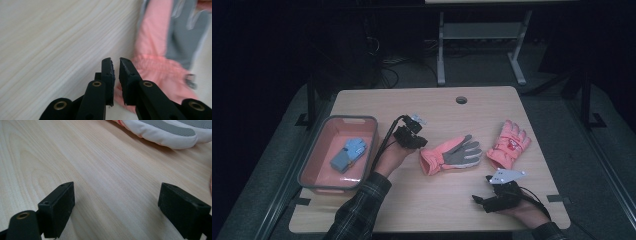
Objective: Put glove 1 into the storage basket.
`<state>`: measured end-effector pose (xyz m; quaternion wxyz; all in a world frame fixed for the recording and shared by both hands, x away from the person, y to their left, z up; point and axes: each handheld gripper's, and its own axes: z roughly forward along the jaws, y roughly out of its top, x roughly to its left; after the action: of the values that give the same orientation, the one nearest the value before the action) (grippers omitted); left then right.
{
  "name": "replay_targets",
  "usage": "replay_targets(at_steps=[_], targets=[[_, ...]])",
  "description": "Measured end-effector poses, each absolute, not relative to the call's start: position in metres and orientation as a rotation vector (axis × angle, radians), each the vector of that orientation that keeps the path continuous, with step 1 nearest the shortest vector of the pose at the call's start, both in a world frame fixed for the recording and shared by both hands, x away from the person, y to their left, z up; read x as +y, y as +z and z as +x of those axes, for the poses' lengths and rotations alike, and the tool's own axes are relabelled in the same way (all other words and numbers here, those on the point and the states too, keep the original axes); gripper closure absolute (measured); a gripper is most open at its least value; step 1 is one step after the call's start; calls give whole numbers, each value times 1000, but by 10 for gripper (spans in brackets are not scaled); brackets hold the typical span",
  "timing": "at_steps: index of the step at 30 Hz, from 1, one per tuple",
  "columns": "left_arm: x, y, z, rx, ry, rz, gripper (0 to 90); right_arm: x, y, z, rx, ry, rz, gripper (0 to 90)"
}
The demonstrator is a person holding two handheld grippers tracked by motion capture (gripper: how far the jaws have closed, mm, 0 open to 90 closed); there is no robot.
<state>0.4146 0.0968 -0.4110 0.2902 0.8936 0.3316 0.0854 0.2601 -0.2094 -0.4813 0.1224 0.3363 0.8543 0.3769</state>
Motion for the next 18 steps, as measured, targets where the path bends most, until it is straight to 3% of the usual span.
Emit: replay_targets(at_steps=[6, 18], targets=[[91, -424, 413, 856, 151, 2455, 830, -209, -481, 260, 2494, 1099, 981, 138], [109, -430, 363, 760, 55, 2427, 842, -210, -481, 260, 2495, 1095, 974, 137]])
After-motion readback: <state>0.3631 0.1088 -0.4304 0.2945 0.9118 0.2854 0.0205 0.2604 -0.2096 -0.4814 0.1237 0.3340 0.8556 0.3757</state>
